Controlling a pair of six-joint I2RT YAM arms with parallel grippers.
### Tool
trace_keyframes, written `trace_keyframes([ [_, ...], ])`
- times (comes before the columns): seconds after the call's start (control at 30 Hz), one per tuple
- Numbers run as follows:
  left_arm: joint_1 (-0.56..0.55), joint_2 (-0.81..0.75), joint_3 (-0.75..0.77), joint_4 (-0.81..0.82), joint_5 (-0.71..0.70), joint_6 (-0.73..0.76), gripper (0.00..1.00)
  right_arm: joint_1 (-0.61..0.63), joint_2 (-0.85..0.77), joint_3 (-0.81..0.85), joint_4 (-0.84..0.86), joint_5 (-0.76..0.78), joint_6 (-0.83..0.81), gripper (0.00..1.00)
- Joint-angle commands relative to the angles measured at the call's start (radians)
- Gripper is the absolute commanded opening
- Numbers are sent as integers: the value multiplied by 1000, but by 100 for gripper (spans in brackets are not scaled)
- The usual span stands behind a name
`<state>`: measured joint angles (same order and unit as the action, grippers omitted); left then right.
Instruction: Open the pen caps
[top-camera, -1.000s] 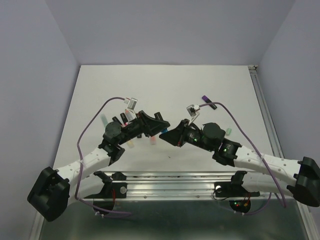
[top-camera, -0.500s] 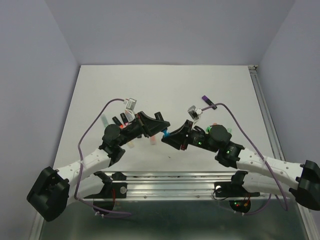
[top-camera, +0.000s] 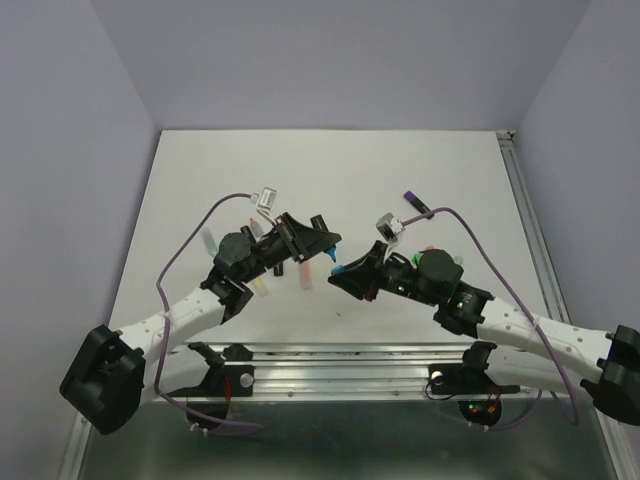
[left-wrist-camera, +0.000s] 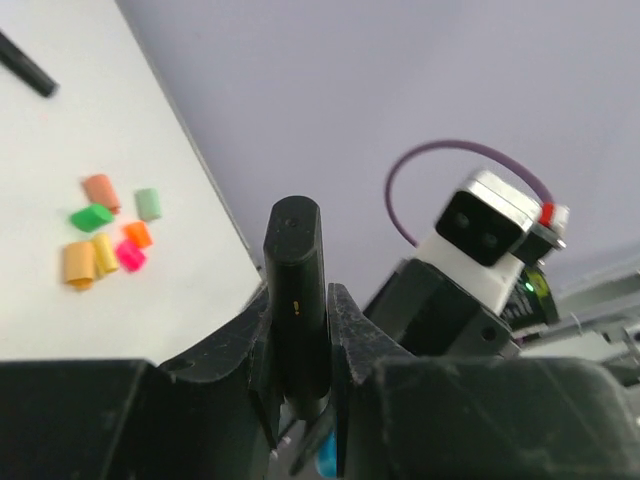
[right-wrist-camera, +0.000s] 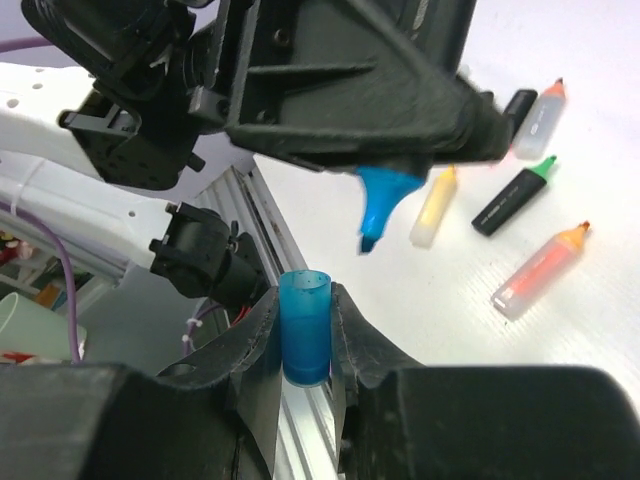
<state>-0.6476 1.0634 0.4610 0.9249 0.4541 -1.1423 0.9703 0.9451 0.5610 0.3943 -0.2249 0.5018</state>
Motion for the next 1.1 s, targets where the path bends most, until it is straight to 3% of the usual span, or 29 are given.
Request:
trace_keyframes([
  [0.0, 51, -3, 86, -122, -91, 98, 0, 16, 11, 91, -107, 79, 93, 1],
  [0.17, 115, -3, 168, -300, -147, 211, 0, 15, 20, 68, -227, 183, 184, 1],
  [0.2, 120, -2, 206, -404, -167, 239, 0, 16, 21, 69, -283, 212, 190, 1],
  [0.37, 123, 59, 327, -832, -418, 387, 0, -67, 72, 102, -518, 404, 239, 1],
  [0.5, 123, 112, 360, -1015, -627, 395, 0, -211, 129, 80, -600, 430, 271, 1],
  [0.57, 123, 142, 364, -1067, -715, 386, 0, -267, 162, 70, -610, 473, 277, 1],
  [0.73, 123, 225, 357, -1146, -782, 383, 0, -289, 241, 102, -666, 628, 280, 1],
  [1.07, 123, 358, 384, -1190, -836, 359, 0, -291, 379, 165, -641, 644, 250, 14],
])
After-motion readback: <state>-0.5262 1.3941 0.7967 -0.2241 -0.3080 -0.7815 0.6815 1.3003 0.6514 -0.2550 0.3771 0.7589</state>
